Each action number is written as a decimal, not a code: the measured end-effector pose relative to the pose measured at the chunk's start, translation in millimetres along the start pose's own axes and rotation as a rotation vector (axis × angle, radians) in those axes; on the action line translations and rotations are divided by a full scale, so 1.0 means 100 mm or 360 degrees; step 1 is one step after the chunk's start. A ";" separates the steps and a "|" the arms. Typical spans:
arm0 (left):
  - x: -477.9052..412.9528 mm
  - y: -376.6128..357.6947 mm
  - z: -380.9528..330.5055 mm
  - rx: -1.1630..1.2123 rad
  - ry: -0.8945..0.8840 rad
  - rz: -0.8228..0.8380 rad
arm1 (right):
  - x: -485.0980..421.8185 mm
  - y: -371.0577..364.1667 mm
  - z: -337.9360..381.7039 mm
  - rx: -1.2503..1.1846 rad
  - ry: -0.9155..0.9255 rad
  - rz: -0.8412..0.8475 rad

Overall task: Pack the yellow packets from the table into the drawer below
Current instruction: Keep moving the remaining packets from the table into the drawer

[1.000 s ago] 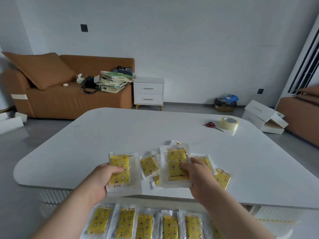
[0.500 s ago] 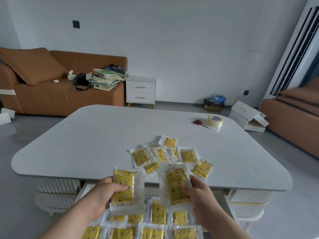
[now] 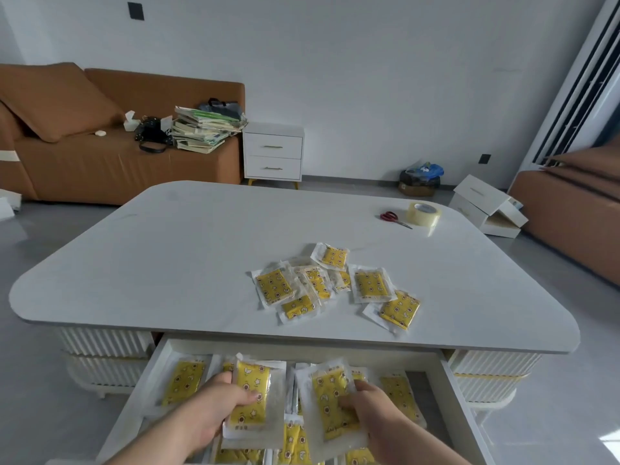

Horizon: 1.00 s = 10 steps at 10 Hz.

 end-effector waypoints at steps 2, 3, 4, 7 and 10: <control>0.09 -0.15 -0.25 -0.0149 0.0066 -0.0152 | -0.33 -0.02 -0.13 -0.0015 -0.0208 -0.0167; -0.03 -0.16 -0.27 -0.0194 0.0113 -0.0237 | -0.54 -0.11 -0.16 0.0003 -0.0234 -0.0204; -0.16 -0.19 -0.25 -0.0226 0.0186 -0.0286 | -0.58 -0.24 -0.10 0.0010 -0.0240 -0.0240; -0.44 -0.20 -0.23 -0.0213 0.0169 -0.0394 | -0.78 -0.27 0.04 0.0193 -0.0047 -0.0292; -0.50 -0.22 -0.32 -0.0398 0.0084 -0.0533 | -0.79 -0.24 0.00 0.0701 -0.0048 -0.0307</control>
Point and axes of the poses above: each hand's wrist, its own x-axis away from the middle knuckle, its own y-axis out of the back of the hand, z = x × y, the point moved 10 cm from there along -x, towards the middle knuckle, and after that the axes turned 5 degrees about y, right-handed, at the moved point
